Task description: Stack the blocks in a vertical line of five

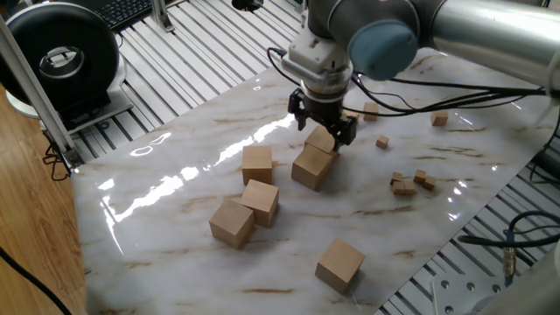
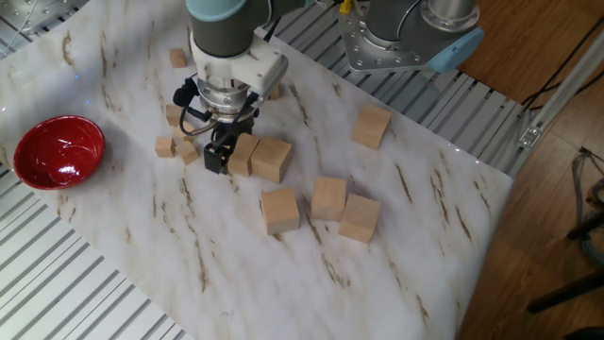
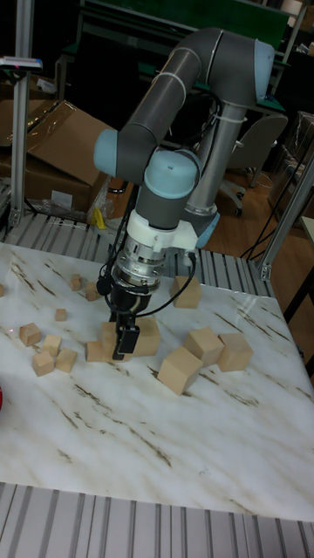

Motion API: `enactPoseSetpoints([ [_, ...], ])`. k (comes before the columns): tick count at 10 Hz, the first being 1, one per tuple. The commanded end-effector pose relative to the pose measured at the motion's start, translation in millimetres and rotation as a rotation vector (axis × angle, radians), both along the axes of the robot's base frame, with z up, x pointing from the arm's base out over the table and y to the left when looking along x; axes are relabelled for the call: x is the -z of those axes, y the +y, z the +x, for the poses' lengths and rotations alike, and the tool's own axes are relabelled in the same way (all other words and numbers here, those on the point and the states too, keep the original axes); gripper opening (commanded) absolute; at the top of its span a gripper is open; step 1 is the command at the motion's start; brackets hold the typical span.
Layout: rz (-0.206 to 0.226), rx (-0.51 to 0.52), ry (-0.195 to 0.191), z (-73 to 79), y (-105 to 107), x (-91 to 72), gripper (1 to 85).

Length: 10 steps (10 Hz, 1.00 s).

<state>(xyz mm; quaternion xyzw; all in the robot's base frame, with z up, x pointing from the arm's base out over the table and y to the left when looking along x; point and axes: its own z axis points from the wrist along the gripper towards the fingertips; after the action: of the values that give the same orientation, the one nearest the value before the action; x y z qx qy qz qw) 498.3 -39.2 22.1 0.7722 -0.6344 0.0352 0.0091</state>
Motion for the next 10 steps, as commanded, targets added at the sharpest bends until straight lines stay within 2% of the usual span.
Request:
enactPoseSetpoints([
  [1, 0.013, 0.056, -0.022, 2.1, 0, 2.8, 53.0],
  [3, 0.022, 0.116, -0.022, -2.5, -1, 2.6, 39.0],
  [4, -0.002, 0.131, -0.020, -4.1, -6, -4.8, 36.0],
  [6, -0.102, 0.136, -0.008, 0.2, -19, -31.0, 32.7],
  [7, -0.040, 0.193, 0.011, -3.6, -3, -26.1, 32.7],
  [8, 0.008, 0.210, 0.015, -1.2, 7, -21.3, 32.7],
  [10, 0.003, 0.204, 0.021, 7.3, -3, -21.6, 32.7],
])
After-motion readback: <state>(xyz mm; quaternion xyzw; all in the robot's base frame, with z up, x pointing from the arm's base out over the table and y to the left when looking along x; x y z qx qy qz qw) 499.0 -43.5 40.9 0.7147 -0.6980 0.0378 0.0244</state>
